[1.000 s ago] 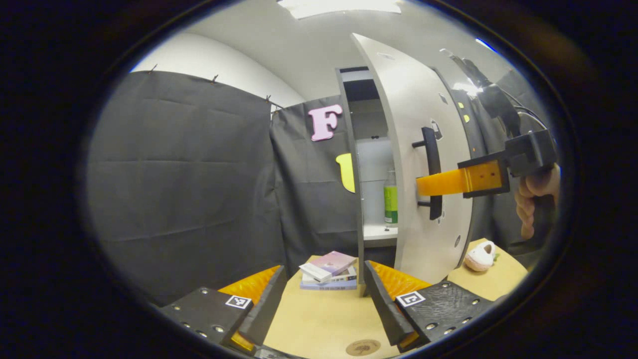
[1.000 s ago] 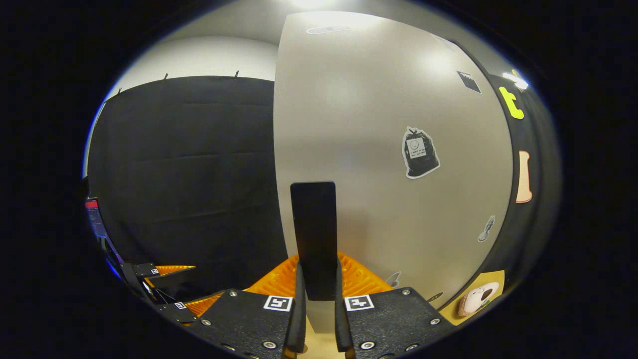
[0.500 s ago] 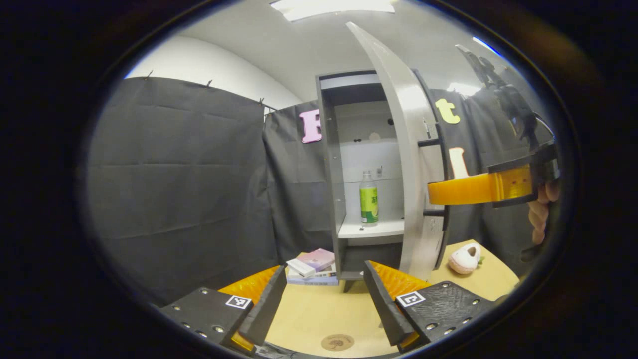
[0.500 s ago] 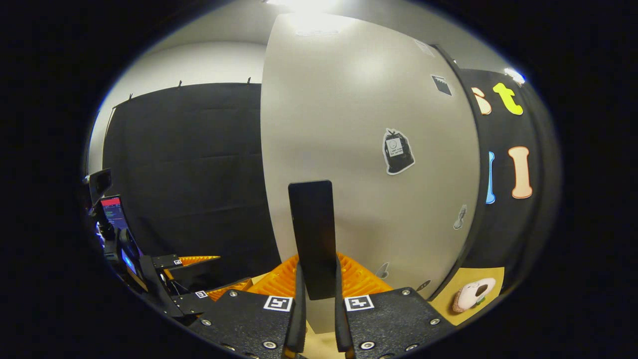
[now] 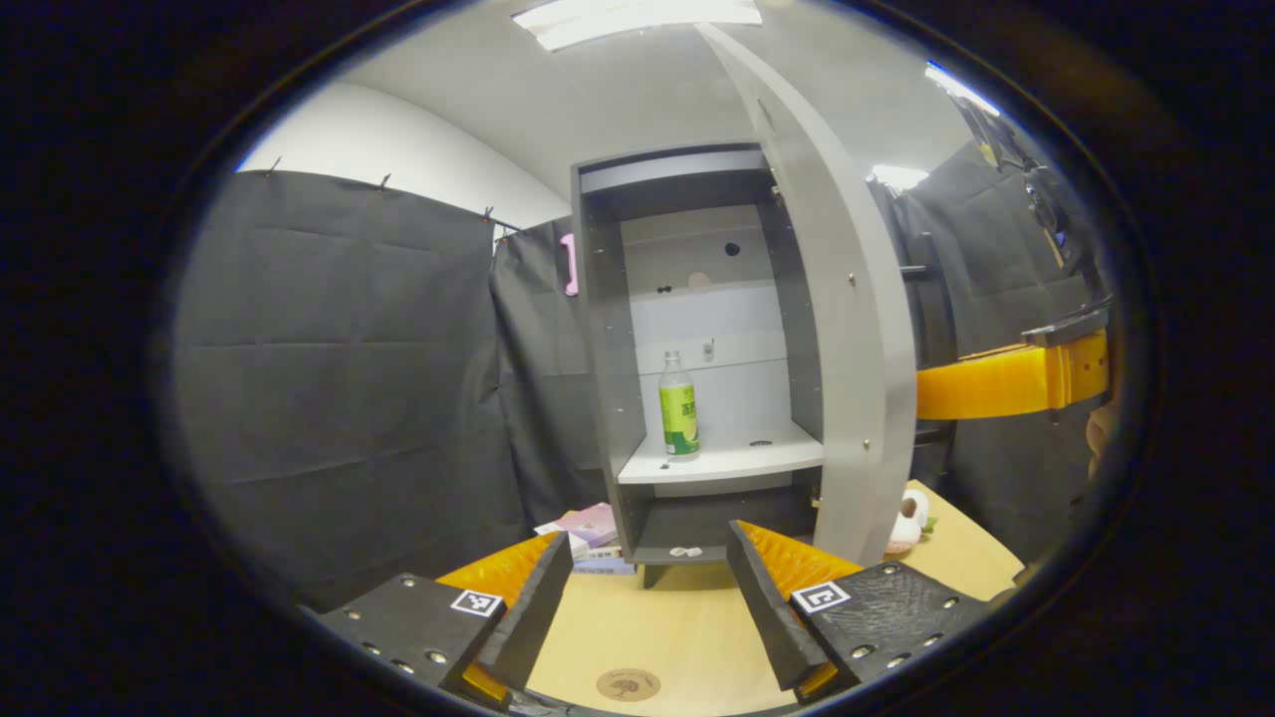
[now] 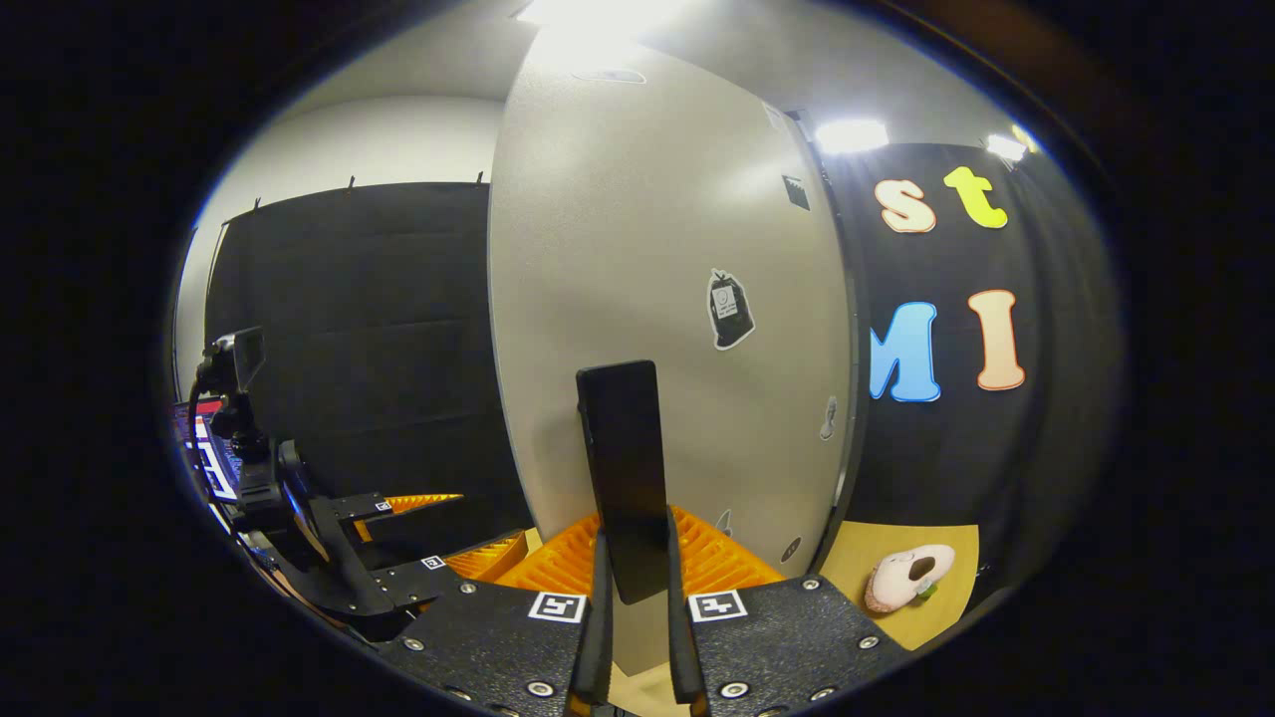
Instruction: Open the cabinet door with the right hand, grasp the bottle in the cabinet with the left hand and place it on the coaster, then close the cabinet door with the right hand.
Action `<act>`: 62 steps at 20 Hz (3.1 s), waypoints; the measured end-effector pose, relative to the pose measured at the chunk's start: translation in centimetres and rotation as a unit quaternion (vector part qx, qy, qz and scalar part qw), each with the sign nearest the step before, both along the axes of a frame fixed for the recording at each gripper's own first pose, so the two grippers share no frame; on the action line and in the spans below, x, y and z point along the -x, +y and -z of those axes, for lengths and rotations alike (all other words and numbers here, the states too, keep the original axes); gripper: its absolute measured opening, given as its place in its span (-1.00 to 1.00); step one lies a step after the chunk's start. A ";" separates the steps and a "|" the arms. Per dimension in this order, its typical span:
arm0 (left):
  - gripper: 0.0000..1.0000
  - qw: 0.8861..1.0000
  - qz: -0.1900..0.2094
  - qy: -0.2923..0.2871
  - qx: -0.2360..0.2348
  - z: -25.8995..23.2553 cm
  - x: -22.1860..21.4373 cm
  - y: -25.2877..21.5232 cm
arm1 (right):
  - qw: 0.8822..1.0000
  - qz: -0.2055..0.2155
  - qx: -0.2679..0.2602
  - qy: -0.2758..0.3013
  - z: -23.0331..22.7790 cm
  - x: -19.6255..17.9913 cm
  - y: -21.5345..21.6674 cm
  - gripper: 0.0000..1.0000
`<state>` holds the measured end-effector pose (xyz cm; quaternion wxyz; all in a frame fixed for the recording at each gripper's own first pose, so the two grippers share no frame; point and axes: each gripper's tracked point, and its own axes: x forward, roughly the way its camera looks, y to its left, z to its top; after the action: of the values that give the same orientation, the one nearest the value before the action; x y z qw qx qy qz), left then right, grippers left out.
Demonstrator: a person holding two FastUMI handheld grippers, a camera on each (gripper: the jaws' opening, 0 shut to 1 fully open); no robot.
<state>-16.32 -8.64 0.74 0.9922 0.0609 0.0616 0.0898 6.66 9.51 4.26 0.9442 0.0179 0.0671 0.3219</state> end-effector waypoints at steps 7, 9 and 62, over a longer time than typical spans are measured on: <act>0.79 1.000 0.001 0.014 0.015 0.8 -1.8 -2.4 | 0.998 0.064 -0.002 0.000 0.1 -0.5 -2.5 -0.54; 0.78 0.999 -0.004 0.018 0.029 1.3 -2.5 -2.4 | 0.996 0.093 0.002 0.000 0.2 -1.1 -3.5 -0.55; 0.37 0.991 0.115 -0.051 0.040 1.5 -45.8 3.5 | 0.944 0.324 0.058 0.027 4.9 1.7 -9.0 0.63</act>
<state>29.49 -5.12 -0.73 0.9994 0.0230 0.0068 -0.0244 4.96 0.52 -0.68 0.9947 -0.0075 0.1021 -0.0067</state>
